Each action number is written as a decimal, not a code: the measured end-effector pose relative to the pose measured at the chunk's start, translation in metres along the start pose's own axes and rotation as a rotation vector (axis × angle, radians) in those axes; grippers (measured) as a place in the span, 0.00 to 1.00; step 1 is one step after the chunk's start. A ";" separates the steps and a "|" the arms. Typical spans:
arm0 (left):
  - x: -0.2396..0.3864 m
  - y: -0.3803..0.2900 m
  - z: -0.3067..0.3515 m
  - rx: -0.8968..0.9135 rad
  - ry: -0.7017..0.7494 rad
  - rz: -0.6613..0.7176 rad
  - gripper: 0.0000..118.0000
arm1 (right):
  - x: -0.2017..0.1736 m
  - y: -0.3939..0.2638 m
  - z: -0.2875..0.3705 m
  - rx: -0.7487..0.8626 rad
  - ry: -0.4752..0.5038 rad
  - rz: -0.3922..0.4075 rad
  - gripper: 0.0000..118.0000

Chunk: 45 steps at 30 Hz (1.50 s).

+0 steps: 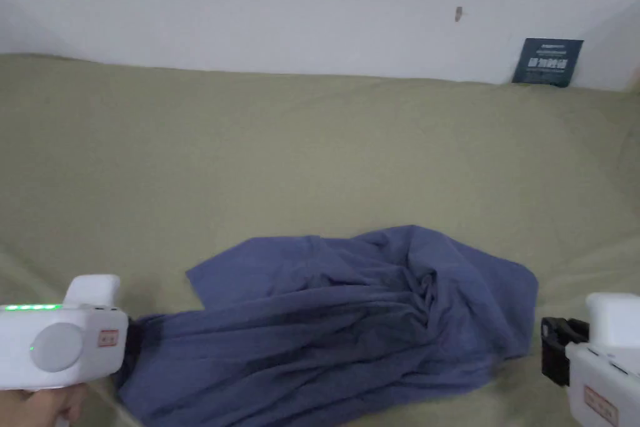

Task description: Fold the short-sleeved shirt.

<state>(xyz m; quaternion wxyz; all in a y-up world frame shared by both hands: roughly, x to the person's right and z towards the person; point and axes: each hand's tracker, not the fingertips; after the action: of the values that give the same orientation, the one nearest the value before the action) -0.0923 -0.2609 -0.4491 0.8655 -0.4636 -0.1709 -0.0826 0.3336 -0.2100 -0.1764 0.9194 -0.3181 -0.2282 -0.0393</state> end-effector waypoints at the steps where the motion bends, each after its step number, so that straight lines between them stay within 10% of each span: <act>1: 0.004 -0.003 0.002 0.000 -0.001 -0.005 0.01 | 0.009 0.007 -0.016 -0.019 -0.011 0.009 0.02; 6: 0.009 -0.001 0.001 -0.009 -0.004 -0.023 0.01 | 0.050 0.042 -0.095 -0.139 0.008 -0.046 0.04; 9: 0.007 0.005 -0.002 -0.020 -0.007 -0.043 0.01 | 0.068 0.060 -0.140 -0.212 0.043 -0.030 0.89; 10: 0.009 0.005 -0.002 -0.021 -0.007 -0.044 0.01 | 0.072 0.063 -0.158 -0.278 0.033 -0.033 1.00; 18: 0.006 0.012 -0.009 -0.040 -0.006 -0.054 0.01 | 0.062 0.053 -0.197 -0.400 0.001 -0.044 0.82; 20: 0.004 0.014 -0.009 -0.042 -0.001 -0.062 0.01 | 0.060 0.060 -0.179 -0.380 0.043 -0.072 0.18; 21: 0.004 0.015 -0.007 -0.045 0.001 -0.065 0.01 | 0.063 0.063 -0.178 -0.361 0.044 -0.066 0.03; 45: -0.046 0.140 0.286 0.425 0.155 0.021 0.01 | 0.117 0.229 0.149 0.203 0.046 -0.050 0.03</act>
<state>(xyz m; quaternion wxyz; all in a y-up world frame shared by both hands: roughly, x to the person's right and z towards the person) -0.1557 0.0537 -0.4282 0.9550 -0.2649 -0.1129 -0.0711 0.4290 0.0706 -0.1514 0.9506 -0.2165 -0.2176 -0.0464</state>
